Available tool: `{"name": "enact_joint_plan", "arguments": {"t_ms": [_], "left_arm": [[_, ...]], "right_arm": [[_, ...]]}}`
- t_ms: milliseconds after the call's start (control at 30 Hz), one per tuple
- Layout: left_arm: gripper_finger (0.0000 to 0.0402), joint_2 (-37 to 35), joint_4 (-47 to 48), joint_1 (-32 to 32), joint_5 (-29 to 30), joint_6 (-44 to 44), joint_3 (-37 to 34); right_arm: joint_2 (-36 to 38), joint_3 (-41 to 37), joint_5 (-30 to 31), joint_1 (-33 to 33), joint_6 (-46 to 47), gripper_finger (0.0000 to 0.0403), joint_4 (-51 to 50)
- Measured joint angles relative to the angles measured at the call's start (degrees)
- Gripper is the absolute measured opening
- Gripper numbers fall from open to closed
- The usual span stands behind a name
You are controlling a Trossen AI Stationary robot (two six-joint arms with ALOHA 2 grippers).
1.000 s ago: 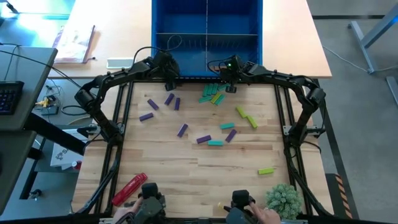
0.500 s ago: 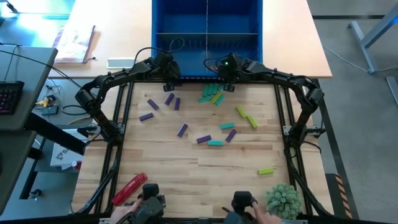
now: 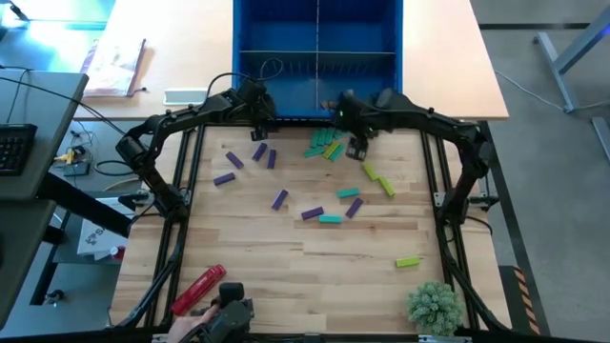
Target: Sort blocks
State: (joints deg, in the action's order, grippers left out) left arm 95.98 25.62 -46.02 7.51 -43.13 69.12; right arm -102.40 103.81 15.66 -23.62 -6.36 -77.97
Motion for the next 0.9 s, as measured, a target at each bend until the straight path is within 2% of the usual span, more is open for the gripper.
{"name": "enact_joint_plan", "arguments": {"t_ms": [100,167,333,467,533,700,900], "left_arm": [[0.0082,0.02,0.59,-0.02,-0.49,-0.02,0.02],[0.0082,0.04,0.74,-0.02,-0.57,0.00,0.02],[0.0082,0.07,0.84,-0.04,-0.77,0.11,-0.02],[0.0082,0.11,1.25,-0.04,-1.19,0.33,-0.07],[0.0082,0.11,1.25,-0.04,-1.21,0.39,-0.09],[0.0082,0.11,1.27,-0.04,-1.17,0.29,-0.11],[0.0082,0.13,1.16,-0.04,-0.99,0.17,-0.13]], "right_arm": [[1.38,-3.09,-1.29,3.26,15.64,0.0213,-7.54],[3.03,-8.35,-1.13,6.54,23.62,0.0213,-5.80],[6.68,-25.39,-2.78,13.56,34.86,0.0213,7.62],[7.21,-38.27,-3.66,13.02,41.62,0.0213,21.59],[7.21,-43.78,-1.17,11.35,44.49,0.0213,29.49],[7.25,-53.97,11.63,9.68,47.87,0.0213,46.16],[7.39,-62.41,14.54,9.72,50.66,0.0213,61.90]]}}
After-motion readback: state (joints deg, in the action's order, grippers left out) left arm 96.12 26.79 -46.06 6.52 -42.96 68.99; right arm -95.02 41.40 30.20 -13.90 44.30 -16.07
